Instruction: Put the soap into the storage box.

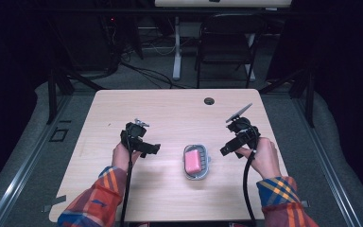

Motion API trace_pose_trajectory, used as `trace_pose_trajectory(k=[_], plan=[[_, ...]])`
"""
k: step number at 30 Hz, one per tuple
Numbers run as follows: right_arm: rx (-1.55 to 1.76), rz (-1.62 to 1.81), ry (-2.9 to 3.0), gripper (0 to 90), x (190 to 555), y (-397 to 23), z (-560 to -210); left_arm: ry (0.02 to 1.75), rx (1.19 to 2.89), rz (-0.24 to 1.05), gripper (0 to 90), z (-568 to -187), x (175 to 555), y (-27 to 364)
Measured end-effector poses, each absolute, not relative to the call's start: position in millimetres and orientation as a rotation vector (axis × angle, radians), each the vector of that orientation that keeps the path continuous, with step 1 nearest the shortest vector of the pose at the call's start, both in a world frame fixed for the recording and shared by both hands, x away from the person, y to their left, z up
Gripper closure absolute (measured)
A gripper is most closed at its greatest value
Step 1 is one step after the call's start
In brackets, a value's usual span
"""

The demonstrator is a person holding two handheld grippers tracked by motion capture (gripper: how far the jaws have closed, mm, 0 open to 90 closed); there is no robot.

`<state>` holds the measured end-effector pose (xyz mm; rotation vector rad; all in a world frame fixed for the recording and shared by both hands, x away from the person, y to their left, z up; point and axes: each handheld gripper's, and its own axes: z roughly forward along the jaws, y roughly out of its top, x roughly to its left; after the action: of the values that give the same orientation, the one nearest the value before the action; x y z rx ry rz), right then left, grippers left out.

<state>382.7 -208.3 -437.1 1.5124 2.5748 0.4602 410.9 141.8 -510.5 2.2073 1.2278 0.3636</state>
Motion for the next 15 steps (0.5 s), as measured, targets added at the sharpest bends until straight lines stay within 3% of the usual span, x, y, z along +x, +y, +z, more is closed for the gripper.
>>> trace_pose_trajectory(k=[15], plan=[[1.524, 0.492, 2.511, 11.2, 355.3, -259.1, -466.8, 1.222, 2.219, 0.361, 0.0, -510.7, 410.9, 141.1]])
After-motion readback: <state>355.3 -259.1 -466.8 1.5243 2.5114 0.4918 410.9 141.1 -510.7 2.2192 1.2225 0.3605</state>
